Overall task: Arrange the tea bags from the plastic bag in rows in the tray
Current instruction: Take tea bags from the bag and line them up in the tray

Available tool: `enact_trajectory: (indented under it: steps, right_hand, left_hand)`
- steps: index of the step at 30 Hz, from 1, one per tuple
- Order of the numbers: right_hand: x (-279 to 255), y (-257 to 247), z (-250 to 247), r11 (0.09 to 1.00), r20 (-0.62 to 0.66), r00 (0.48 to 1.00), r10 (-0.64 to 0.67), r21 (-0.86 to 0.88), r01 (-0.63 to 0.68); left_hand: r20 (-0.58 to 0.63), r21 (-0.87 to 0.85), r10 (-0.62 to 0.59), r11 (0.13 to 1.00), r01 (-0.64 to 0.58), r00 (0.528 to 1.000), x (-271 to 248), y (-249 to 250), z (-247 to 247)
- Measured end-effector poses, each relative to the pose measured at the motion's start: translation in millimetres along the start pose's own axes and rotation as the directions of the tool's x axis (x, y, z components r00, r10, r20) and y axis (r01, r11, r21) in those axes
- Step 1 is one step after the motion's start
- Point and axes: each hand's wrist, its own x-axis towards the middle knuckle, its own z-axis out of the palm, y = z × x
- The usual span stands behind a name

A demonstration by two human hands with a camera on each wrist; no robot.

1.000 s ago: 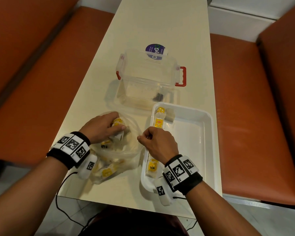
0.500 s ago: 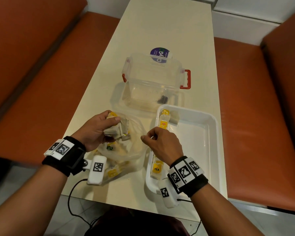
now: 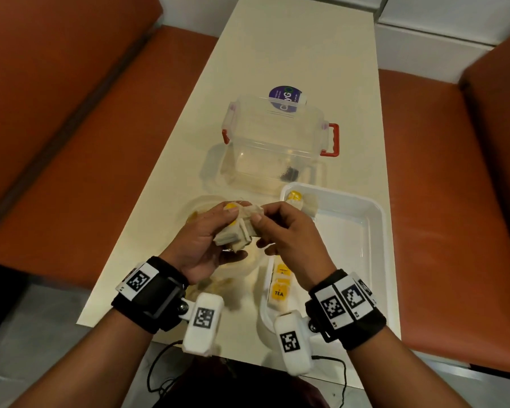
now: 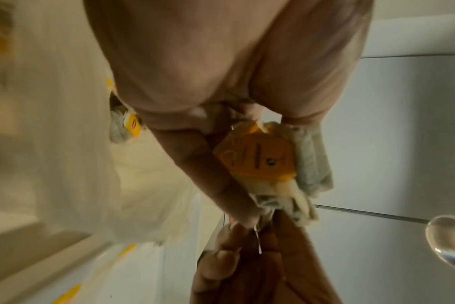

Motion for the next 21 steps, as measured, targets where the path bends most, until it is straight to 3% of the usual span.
enact_trajectory:
  steps: [7, 14, 21]
  right_hand:
    - [-3.8, 3.8, -10.1, 0.995, -0.045, 0.998, 0.031, 0.1, -0.027]
    - [-7.1, 6.1, -16.4, 0.992, -0.09, 0.995, 0.035, 0.124, -0.024]
    - [-8.3, 4.2, -23.7, 0.957, -0.115, 0.989, 0.094, 0.285, -0.058]
  left_hand:
    - [-0.03, -0.1, -0.038, 0.994, 0.035, 0.999, 1.9, -7.8, 9.9]
    - [-0.033, -0.061, -0.036, 0.998, 0.034, 0.999, 4.4, -7.9, 19.9]
    - [-0.02, -0.095, -0.03, 0.995, 0.028, 0.999, 8.9, -5.7, 30.2]
